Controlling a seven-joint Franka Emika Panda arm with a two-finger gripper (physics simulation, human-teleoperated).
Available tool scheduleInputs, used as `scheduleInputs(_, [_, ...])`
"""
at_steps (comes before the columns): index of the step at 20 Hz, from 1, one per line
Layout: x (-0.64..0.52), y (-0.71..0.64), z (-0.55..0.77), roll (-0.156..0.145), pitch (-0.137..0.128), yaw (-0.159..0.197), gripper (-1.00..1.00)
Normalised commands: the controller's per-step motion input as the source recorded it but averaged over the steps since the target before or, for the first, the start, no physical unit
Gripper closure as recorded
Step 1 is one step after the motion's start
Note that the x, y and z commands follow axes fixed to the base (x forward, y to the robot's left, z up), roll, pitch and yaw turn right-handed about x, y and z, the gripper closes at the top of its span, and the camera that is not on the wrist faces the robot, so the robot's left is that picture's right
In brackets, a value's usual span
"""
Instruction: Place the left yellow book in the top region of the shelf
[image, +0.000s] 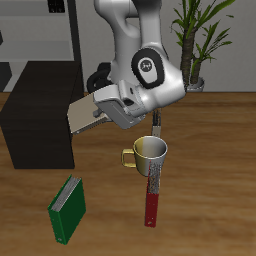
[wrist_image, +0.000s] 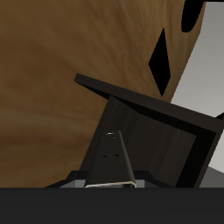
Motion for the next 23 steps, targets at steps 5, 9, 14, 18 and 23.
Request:
scheduleInputs(5, [-0.04,-0.22,0.09,-0.046,0.008,-0.024,1.0])
scheduleInputs(9, [-0.04,-0.23,0.09,-0.035,0.009,-0.032,1.0])
scheduleInputs(14, [0.03,-0.19,0.01,-0.022,0.015,-0.015,1.0])
scheduleInputs(18, [0.05,-0.03,-0.09,-0.009,0.018,-0.011,1.0])
scheduleInputs(23, [0.14,-0.19,-0.11,-0.039,0.035,-0.011,1.0])
